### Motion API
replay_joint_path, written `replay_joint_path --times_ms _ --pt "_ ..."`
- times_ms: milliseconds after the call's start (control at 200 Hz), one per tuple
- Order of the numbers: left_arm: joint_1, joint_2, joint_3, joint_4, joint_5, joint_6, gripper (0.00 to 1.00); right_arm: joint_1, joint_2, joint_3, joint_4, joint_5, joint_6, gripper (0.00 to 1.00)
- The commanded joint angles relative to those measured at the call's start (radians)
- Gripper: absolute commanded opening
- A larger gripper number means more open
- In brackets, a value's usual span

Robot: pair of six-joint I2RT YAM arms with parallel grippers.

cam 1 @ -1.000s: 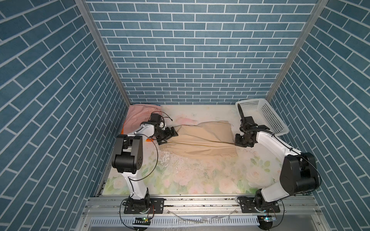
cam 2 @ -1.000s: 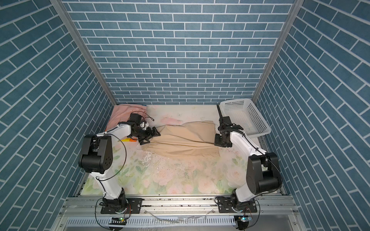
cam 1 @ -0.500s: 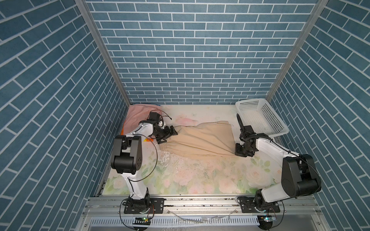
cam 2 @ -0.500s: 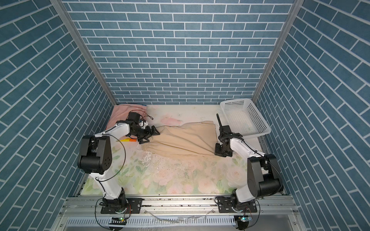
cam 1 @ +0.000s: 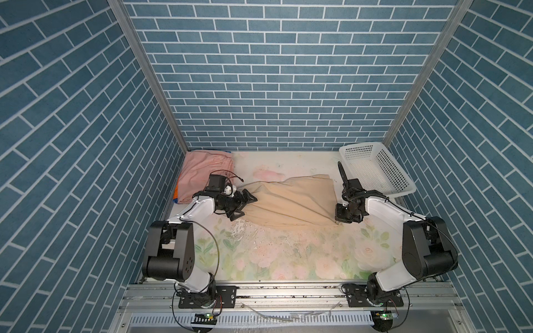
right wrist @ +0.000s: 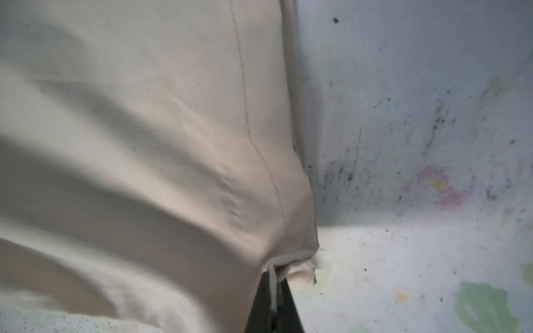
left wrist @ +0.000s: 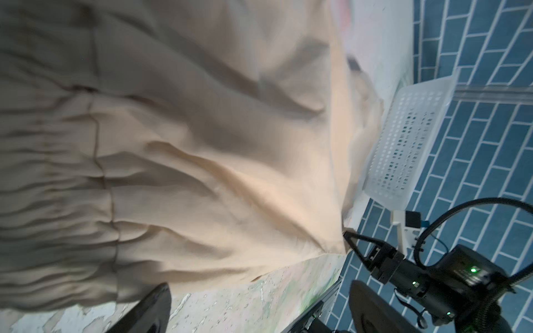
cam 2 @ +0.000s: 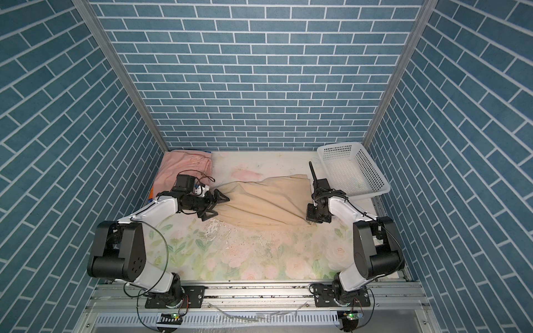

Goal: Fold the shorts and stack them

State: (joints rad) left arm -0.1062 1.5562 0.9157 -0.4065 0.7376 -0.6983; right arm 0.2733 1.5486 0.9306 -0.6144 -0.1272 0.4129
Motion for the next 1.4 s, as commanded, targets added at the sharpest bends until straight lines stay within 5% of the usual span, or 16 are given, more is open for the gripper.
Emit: replay_joint_path --times_ms 0,195,675,945,1050,1395 --pt "-0.055 0.010 0.031 -0.082 -0.011 0.060 0.97 0.004 -0.001 0.020 0.007 -0.009 0.017 0.00" --pt "-0.072 0.023 -0.040 0.024 -0.009 -0.031 0.91 0.004 -0.012 0.007 0.020 -0.008 0.021 0.00" --pt "-0.076 0.091 -0.047 0.018 -0.112 0.022 0.74 0.005 -0.035 -0.016 0.048 -0.009 0.024 0.00" --pt "-0.075 0.130 -0.051 0.057 -0.103 0.023 0.17 0.003 -0.044 -0.022 0.046 -0.007 0.021 0.00" --pt "-0.072 0.119 -0.022 0.015 -0.107 0.049 0.05 0.004 -0.054 -0.014 0.035 -0.006 0.020 0.00" --pt "-0.049 0.103 0.045 -0.100 -0.082 0.113 0.11 0.004 -0.055 0.020 0.010 0.003 0.009 0.00"
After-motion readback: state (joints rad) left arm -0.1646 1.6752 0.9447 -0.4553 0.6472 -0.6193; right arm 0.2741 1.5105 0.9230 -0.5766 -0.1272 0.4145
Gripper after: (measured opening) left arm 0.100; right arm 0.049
